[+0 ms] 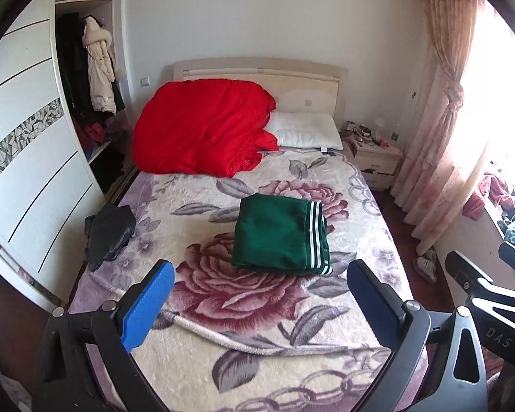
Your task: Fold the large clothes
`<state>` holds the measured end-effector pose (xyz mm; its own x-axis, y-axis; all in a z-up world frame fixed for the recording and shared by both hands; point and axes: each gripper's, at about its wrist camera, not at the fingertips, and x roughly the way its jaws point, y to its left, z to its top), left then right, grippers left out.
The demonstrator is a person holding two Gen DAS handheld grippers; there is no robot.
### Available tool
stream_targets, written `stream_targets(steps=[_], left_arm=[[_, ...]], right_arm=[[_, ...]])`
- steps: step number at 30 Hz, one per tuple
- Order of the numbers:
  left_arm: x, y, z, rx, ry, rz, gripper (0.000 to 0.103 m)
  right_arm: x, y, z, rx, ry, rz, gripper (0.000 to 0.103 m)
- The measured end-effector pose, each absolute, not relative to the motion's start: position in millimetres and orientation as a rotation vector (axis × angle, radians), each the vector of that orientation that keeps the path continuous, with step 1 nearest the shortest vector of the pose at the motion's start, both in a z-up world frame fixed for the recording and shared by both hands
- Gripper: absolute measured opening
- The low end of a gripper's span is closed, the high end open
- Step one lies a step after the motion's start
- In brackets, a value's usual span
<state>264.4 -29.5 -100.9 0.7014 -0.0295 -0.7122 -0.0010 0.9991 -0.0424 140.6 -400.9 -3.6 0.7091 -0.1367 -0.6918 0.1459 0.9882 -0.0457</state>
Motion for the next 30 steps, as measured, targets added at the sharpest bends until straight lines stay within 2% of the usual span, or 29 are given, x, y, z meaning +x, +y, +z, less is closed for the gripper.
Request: stream_targets(steps=[14, 30], left_arm=[[234.2, -32.8, -78.1, -0.04, 0.75, 0.028, 0.103], [227.3, -35.4, -73.3, -0.035, 0.715, 0.05, 0.103]], right_arm=[[96.0, -402.2, 49.9, 0.008, 0.722, -0.102, 0.103], [86.3, -404.0, 66.1, -0.004, 0.69, -0.102, 0.103]])
